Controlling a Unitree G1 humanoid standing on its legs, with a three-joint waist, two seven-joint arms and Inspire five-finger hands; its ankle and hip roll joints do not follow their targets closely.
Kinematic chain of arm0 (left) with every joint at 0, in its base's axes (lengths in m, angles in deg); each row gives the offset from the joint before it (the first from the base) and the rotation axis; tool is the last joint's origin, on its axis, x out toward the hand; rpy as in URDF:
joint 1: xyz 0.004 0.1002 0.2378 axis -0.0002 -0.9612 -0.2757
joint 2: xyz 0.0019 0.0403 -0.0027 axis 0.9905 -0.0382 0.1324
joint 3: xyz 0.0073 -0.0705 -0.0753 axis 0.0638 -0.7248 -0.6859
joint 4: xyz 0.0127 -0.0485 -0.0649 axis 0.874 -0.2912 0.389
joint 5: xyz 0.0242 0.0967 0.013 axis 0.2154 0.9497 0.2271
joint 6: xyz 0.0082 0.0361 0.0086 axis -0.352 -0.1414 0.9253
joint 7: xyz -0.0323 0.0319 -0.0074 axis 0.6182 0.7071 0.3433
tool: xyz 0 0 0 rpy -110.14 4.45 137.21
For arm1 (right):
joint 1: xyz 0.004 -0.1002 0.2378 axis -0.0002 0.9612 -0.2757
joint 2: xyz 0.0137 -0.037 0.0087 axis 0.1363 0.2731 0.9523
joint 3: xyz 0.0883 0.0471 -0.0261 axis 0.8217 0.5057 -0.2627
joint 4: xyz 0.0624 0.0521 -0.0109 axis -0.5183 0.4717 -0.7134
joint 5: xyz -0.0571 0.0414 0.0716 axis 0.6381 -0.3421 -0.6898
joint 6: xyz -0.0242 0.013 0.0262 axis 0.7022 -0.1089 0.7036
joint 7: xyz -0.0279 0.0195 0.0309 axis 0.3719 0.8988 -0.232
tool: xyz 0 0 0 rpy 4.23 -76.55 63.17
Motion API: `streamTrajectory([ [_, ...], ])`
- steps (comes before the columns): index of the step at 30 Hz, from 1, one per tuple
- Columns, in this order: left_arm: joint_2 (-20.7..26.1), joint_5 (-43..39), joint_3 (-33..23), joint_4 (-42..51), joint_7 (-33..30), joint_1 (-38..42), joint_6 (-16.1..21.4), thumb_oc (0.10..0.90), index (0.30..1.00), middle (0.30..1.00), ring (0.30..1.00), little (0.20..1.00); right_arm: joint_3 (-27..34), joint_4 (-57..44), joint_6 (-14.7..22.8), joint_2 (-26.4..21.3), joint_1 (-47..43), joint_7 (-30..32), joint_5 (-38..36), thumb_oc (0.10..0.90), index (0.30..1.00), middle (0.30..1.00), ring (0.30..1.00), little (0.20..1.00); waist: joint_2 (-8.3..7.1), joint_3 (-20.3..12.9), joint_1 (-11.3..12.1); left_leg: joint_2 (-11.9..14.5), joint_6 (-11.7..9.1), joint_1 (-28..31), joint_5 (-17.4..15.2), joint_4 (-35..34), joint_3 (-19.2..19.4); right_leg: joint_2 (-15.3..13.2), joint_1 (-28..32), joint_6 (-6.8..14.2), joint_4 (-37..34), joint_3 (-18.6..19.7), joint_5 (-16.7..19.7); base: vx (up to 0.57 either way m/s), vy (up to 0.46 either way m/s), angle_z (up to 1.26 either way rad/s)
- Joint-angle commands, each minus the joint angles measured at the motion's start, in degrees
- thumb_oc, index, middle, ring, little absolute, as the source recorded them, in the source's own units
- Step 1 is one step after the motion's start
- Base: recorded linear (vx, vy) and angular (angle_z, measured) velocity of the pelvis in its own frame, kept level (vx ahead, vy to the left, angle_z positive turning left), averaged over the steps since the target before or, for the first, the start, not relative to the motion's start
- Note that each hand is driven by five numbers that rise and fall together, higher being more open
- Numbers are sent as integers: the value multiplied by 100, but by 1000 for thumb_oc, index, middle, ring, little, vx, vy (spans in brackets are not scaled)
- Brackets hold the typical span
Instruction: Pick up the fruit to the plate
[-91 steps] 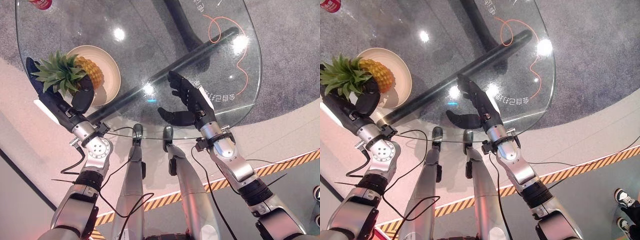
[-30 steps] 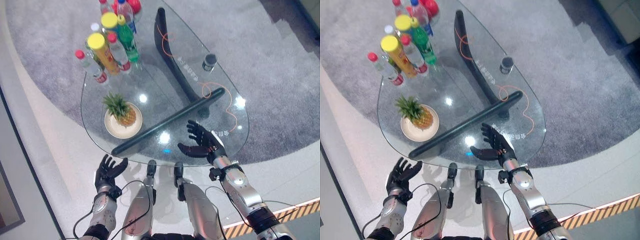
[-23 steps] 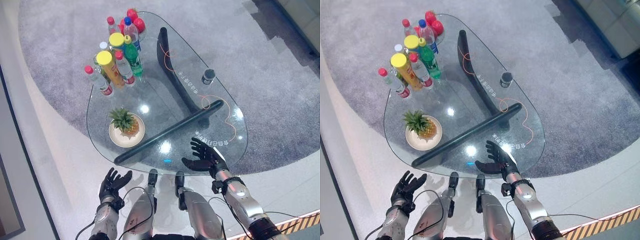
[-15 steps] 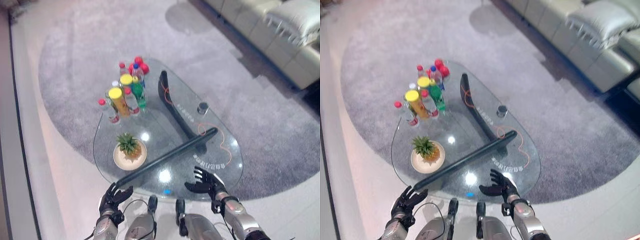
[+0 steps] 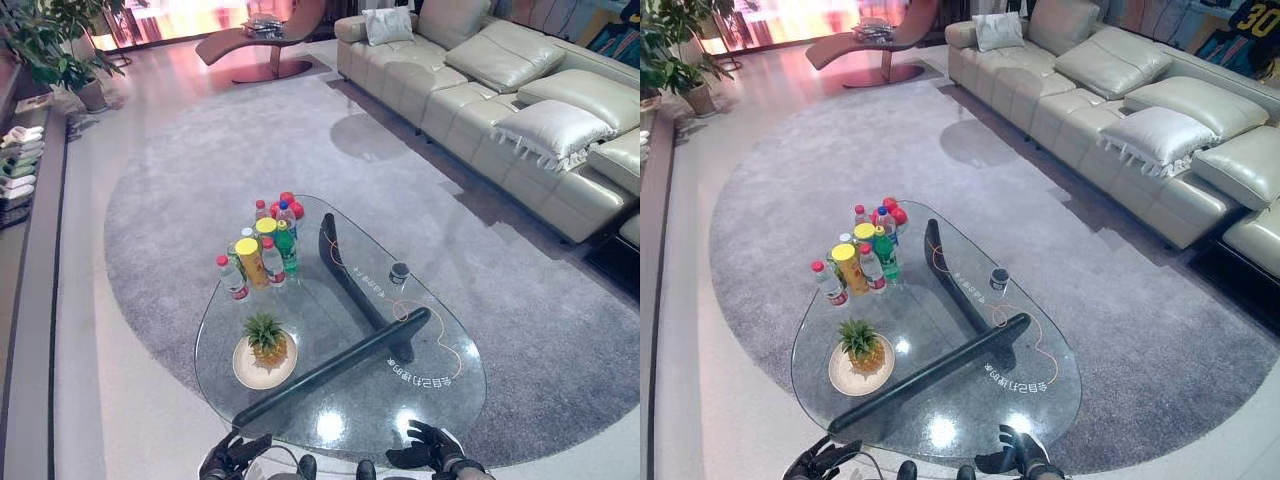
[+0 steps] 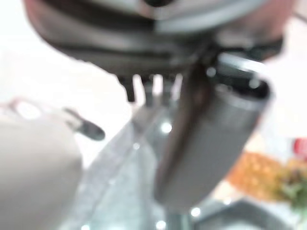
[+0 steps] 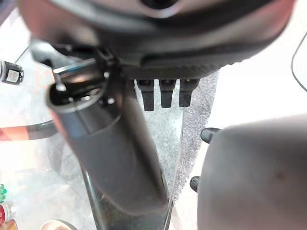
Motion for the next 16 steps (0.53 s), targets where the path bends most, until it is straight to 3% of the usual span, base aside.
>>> streamTrajectory([
  [1,25,221,9,-349,137,400,-266,800,900,900,900,900,125,267,281,5,-221,-139,99,800,900,900,900,900,-239,-63,-114,-364,76,59,-344,39,187,-488,243,473,-608,-168,744,-24,31,-5],
  [8,17,422,-40,-626,106,447,-540,800,900,900,900,900,188,587,471,70,-183,-323,239,800,900,900,900,900,-205,-177,-193,-333,75,158,-373,-22,327,-516,287,501,-645,-153,764,-1,7,-2],
  [16,1,567,-58,-766,116,478,-459,800,900,900,900,900,262,887,-65,116,-197,-932,-12,800,900,900,900,900,-215,-210,-184,-315,65,192,-389,-30,380,-522,324,490,-681,-193,767,1,0,0],
])
